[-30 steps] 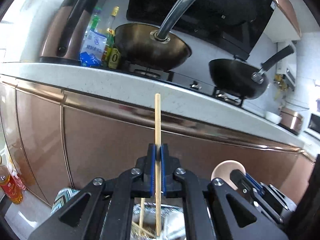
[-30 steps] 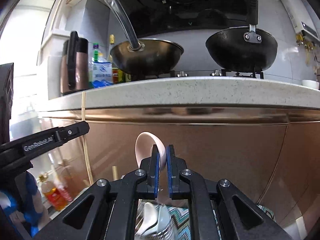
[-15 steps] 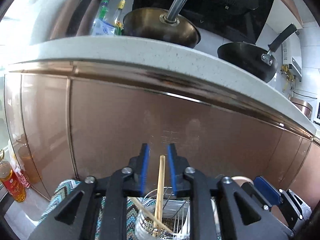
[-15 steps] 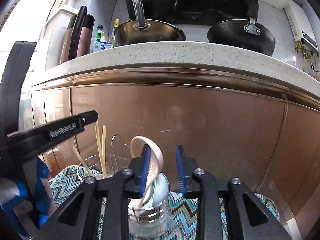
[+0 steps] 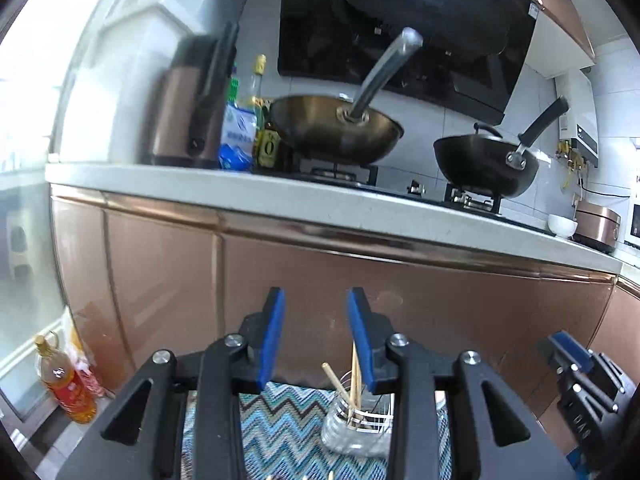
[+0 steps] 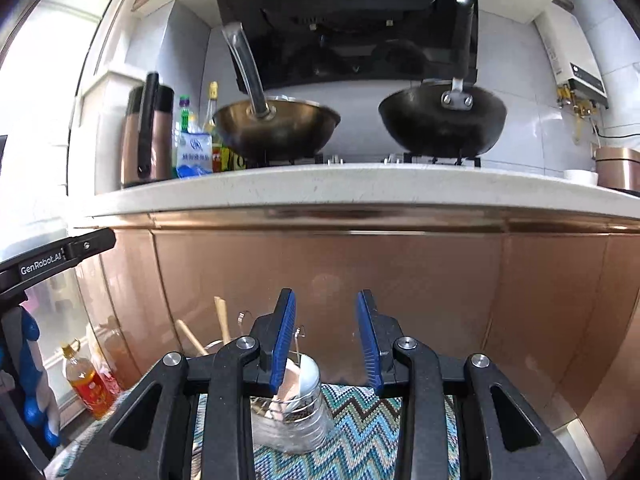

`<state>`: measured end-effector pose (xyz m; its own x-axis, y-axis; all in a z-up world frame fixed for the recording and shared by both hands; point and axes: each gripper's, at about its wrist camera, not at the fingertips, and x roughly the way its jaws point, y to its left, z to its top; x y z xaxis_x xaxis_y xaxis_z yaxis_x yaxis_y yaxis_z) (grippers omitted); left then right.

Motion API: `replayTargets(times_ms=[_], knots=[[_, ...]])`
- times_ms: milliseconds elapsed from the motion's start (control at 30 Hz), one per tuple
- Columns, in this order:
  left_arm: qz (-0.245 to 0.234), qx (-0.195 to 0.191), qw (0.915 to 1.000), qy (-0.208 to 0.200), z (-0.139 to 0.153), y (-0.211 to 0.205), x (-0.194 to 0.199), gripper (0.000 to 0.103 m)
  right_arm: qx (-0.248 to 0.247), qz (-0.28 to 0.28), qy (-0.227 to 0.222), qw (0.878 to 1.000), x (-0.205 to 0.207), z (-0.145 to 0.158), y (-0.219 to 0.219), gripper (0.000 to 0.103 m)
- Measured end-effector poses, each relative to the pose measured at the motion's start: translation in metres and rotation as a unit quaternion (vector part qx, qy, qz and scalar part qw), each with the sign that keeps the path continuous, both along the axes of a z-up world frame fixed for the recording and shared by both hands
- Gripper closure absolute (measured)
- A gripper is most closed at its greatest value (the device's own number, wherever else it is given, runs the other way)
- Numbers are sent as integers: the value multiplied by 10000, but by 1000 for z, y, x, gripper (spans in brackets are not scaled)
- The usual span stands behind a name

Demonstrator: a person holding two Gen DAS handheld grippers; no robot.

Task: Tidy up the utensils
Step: 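Open both tools to drop the chopstick and pink spoon into the holder, then lower both tools toward the remaining chopsticks on the cloth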

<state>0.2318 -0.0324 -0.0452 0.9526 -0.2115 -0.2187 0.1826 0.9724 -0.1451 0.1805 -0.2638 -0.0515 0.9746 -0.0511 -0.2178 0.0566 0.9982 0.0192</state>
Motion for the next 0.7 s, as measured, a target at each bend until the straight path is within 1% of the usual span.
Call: replayTargets(times_ms=[100, 167, 233, 367, 500, 633, 700], knots=[[-7, 27, 10000, -25, 16, 13, -25, 71, 3, 34, -85, 10000, -27, 17, 4, 71], [-20, 81, 9999, -56, 26, 21, -45, 68, -8, 48, -136, 9999, -46, 28, 7, 71], [-3, 153, 9999, -78, 34, 27, -61, 65, -3, 62, -201, 9998, -61, 39, 8, 71], [-31, 256, 9996, -149, 44, 38, -89, 64, 80, 90, -335, 9994, -93, 61, 9, 71], [-61, 366, 9992, -178, 49, 48, -114, 64, 229, 168, -427, 9987, -116, 75, 7, 71], [-96, 403, 9991, -119, 50, 57, -129, 64, 196, 202, -522, 9982, -136, 84, 10, 71], [-137, 380, 9992, -21, 49, 62, -132, 64, 153, 225, -523, 9983, -143, 86, 12, 71]])
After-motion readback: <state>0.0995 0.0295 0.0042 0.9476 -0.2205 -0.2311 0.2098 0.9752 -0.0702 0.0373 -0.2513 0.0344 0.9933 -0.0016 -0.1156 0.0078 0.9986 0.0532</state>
